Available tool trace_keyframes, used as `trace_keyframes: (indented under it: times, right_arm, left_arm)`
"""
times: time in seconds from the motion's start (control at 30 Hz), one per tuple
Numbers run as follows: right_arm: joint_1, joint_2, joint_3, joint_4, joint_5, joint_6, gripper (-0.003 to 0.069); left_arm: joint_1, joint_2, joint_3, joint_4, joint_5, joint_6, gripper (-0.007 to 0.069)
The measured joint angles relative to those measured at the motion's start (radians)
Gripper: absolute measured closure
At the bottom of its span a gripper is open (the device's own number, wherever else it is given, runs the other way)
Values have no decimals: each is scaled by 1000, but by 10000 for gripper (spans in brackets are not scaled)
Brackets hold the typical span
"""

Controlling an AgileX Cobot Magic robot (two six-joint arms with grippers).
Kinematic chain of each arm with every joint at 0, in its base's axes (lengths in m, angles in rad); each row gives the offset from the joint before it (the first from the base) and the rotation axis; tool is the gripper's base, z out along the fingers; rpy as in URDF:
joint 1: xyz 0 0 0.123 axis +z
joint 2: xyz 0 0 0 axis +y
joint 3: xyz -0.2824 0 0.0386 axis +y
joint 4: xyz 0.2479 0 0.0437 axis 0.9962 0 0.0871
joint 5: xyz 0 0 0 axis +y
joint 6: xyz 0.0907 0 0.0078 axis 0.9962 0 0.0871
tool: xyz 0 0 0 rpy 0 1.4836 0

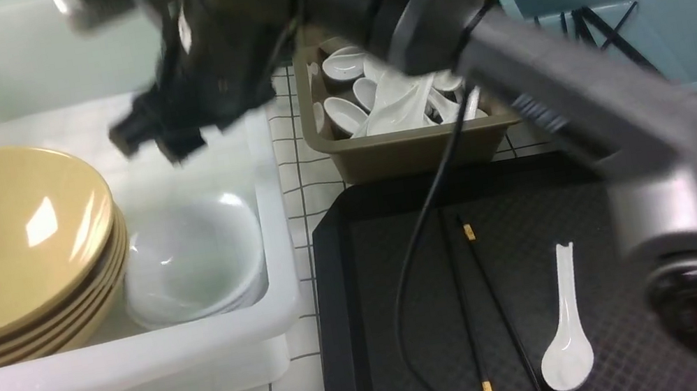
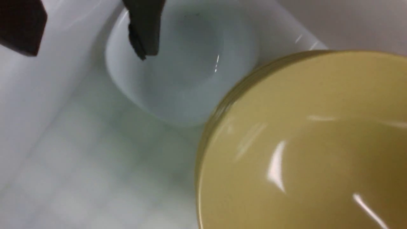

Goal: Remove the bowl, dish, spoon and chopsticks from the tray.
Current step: Use the right arm to put the plate into the large storage box on the left, then use the right arm to grab the soup spoon in the middle

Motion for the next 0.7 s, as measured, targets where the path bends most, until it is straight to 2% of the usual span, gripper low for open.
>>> trace_keyframes:
  times: [0.17,0.27,0.43,0.5,0.57,0.6,0.7]
  right_arm:
    - [-83,-185,139,32,-5,-48,223]
    - [-173,-338,395,8,-14,-72,232]
    - [-288,-557,979,-14,-32,-83,234]
    - [-316,-634,1191,-14,-96,-78,234]
    - [-338,-693,1397,10,-241,-41,234]
    - [-338,-693,1397,10,-241,-41,234]
    - [-354,-715,1594,73,-476,7,234]
  left_arm:
    - [0,0,25,10,-6,0,636]
    - [0,0,30,12,-13,-3,636]
    - [0,0,30,13,-22,-4,636]
    - [0,0,33,13,-36,-4,636]
    - [0,0,37,13,-54,-4,636]
    - [0,0,37,13,-54,-4,636]
    - [0,0,37,13,-70,-4,636]
